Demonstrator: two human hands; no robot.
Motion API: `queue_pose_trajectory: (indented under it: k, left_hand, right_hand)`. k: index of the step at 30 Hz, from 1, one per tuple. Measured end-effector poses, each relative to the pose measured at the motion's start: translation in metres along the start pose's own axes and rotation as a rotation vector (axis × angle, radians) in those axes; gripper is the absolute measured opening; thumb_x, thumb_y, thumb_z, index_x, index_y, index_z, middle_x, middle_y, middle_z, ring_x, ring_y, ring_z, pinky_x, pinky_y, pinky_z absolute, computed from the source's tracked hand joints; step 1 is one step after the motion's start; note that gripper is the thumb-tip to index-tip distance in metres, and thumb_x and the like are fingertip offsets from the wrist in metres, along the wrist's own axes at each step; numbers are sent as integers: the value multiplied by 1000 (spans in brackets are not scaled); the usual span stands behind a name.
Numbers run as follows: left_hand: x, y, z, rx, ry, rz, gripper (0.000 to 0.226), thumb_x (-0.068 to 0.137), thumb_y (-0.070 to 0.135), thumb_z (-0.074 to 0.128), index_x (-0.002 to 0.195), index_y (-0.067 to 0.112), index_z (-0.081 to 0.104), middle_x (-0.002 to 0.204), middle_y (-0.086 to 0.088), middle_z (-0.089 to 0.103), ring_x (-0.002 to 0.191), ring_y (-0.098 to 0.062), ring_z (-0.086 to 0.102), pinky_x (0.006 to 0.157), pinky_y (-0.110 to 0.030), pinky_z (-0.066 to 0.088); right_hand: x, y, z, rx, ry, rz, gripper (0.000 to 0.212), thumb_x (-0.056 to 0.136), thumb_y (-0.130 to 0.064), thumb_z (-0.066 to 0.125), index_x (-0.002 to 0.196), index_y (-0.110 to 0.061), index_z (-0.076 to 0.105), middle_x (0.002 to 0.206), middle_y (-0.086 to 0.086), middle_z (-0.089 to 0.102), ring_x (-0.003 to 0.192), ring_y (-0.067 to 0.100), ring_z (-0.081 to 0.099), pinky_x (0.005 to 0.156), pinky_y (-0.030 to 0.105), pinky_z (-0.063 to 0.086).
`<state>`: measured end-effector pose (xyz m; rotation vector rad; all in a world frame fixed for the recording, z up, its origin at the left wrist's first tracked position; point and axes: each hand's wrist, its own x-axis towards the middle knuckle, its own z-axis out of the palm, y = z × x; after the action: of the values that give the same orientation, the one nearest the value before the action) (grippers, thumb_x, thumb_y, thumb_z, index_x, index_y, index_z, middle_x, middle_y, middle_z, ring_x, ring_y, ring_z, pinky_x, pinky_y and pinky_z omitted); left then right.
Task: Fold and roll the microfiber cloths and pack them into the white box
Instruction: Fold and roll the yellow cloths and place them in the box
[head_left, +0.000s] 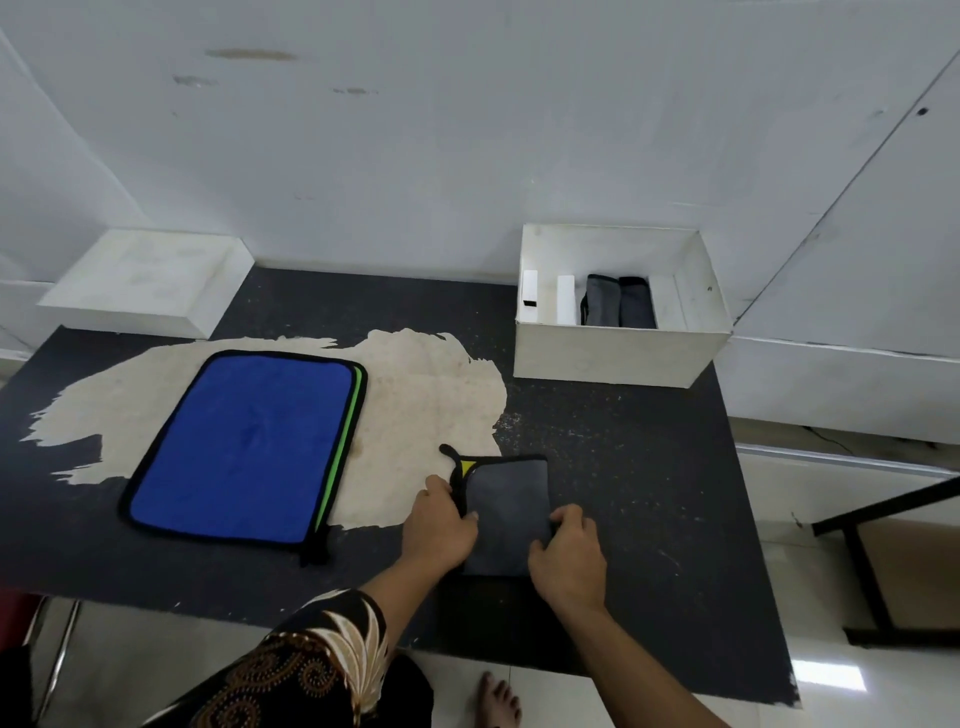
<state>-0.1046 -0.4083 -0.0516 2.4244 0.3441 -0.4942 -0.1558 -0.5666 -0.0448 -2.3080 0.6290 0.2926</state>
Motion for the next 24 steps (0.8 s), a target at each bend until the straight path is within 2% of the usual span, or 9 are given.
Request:
queue_pose_trajectory:
  k: [3,7,12,16,20,24]
  left_hand:
    - [3,8,1,20,-11,-19,50,85,30,70,121,14,39,115,-5,53,105,-27,58,78,-32,45]
    - [7,14,-2,83,-96,-22,42,83,9,61,116,12,36,105,-8,56,92,-24,58,72,-33,45]
    - [6,19,-1,56,-157,43,42,82,5,58,117,12,36,94,-3,52,84,-19,53,67,-30,41]
    - [0,22,5,65,-163,66,42,81,8,60,116,14,37,97,-2,52,87,-20,52,71,-31,41]
    - [-3,22,7,100,-158,31,39,80,7,60,109,15,35,98,-4,52,90,-21,54,69,-30,38]
    - [-6,26,4,213,-101,-15,42,82,17,64,115,14,37,115,-8,46,103,-29,55,73,-33,42]
  right_hand:
    - [0,0,1,11,-26,21,38,89,-23,68,116,-22,41,113,2,56,93,16,56,79,30,49]
    - [0,-2,-1,-19,-55,47,41,89,-21,66,121,-21,40,110,5,62,91,18,59,73,28,47]
    - [-3,4,-9,-15,3,65,40,86,-21,64,121,-21,45,105,3,64,88,18,61,72,30,50]
    - [-5,13,-13,-41,-24,88,41,87,-23,63,124,-18,45,103,2,62,81,14,55,67,27,45]
    - [-7,16,-14,-39,-22,106,36,92,-31,61,122,-17,47,102,2,64,87,17,63,69,28,47]
    - [-6,15,-14,-45,-19,117,29,94,-33,60,116,-18,50,102,1,65,88,17,62,68,27,45]
